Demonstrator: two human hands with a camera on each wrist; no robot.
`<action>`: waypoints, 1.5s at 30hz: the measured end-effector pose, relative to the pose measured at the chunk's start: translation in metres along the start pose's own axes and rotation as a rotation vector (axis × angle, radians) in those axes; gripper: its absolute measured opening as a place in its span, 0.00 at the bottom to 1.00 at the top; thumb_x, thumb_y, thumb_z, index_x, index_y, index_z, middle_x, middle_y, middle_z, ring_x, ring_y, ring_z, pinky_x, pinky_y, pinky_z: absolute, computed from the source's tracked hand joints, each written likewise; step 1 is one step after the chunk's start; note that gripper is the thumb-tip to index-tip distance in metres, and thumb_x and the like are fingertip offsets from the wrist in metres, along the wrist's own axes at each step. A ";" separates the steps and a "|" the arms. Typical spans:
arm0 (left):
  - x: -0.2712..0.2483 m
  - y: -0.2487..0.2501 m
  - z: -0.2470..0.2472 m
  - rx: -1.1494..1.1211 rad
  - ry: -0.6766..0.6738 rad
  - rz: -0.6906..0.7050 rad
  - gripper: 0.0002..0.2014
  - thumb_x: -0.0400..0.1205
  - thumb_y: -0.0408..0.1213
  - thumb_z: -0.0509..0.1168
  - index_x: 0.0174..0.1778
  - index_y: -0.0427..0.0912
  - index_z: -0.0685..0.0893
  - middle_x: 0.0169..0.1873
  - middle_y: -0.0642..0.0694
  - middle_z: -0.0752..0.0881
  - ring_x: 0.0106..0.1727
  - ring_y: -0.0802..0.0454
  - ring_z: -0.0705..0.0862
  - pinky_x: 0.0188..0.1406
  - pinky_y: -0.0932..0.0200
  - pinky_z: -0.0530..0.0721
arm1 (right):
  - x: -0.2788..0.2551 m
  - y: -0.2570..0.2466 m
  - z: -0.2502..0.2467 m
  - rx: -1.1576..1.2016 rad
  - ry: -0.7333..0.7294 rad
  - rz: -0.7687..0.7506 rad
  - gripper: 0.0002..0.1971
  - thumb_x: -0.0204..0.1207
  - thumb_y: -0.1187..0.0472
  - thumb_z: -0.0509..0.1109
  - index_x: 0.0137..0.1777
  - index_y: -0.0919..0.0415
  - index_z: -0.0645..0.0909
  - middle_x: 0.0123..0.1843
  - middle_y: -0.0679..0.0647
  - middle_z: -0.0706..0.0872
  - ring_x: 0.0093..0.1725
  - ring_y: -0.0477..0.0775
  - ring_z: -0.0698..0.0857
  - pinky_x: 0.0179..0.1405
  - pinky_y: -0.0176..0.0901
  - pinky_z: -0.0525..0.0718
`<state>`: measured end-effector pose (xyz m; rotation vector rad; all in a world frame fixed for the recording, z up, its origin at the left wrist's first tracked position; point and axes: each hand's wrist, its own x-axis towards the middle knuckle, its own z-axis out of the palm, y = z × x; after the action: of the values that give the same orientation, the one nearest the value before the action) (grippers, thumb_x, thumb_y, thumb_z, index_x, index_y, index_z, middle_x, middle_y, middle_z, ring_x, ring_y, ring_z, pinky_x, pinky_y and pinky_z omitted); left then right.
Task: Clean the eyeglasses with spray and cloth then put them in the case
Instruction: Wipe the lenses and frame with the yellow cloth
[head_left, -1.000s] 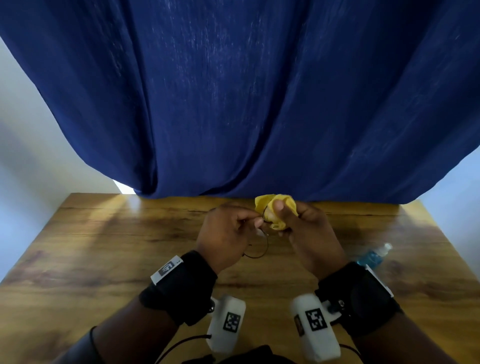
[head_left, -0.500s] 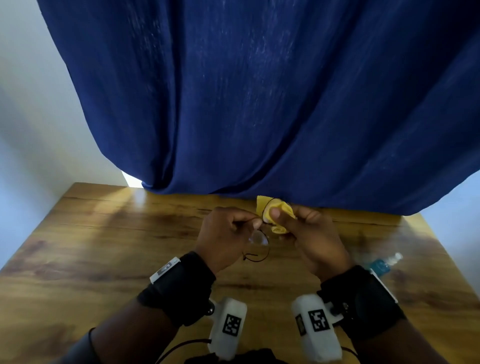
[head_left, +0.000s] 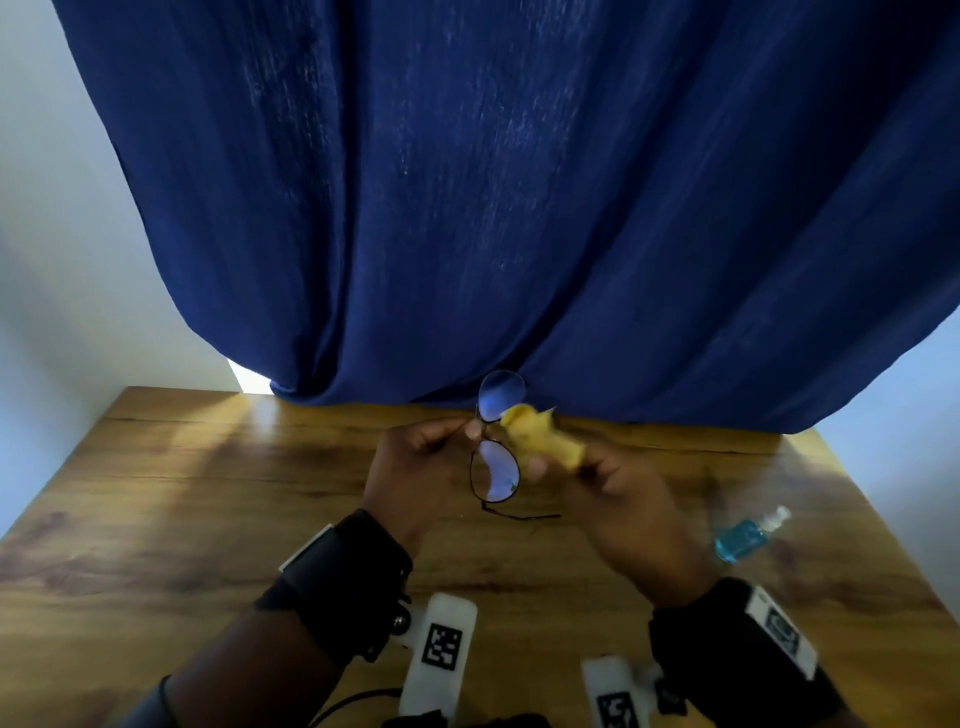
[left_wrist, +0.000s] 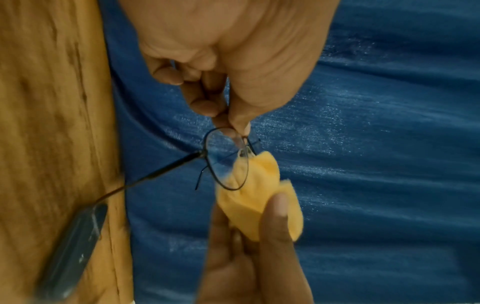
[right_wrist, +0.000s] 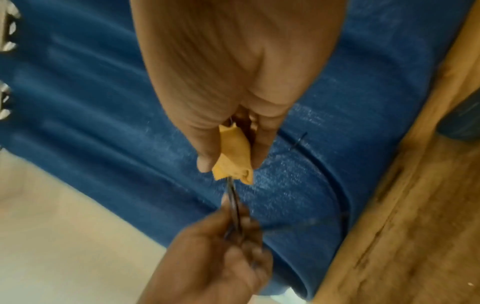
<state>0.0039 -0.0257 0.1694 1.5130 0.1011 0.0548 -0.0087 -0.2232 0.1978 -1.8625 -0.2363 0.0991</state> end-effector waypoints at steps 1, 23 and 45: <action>-0.002 0.001 0.006 -0.057 -0.016 -0.001 0.09 0.87 0.36 0.69 0.49 0.41 0.95 0.46 0.45 0.96 0.53 0.50 0.94 0.56 0.55 0.90 | -0.002 0.001 0.005 -0.011 -0.055 -0.021 0.08 0.82 0.51 0.74 0.58 0.40 0.90 0.39 0.44 0.92 0.39 0.40 0.86 0.39 0.32 0.80; -0.017 0.002 0.075 0.192 0.075 0.195 0.04 0.82 0.37 0.75 0.50 0.45 0.95 0.45 0.55 0.96 0.52 0.61 0.92 0.54 0.67 0.87 | 0.012 0.042 -0.058 0.613 -0.001 0.251 0.22 0.69 0.56 0.82 0.61 0.66 0.89 0.57 0.64 0.93 0.58 0.60 0.92 0.62 0.57 0.86; -0.003 -0.002 0.043 0.088 -0.005 0.063 0.06 0.81 0.26 0.73 0.47 0.39 0.94 0.42 0.46 0.96 0.45 0.54 0.94 0.45 0.63 0.89 | 0.024 0.028 -0.025 -0.491 0.167 -0.388 0.07 0.72 0.53 0.84 0.43 0.53 0.91 0.40 0.41 0.86 0.43 0.39 0.81 0.41 0.23 0.73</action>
<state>0.0048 -0.0687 0.1698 1.6043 0.0521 0.0984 0.0226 -0.2494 0.1799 -2.2570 -0.5369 -0.4142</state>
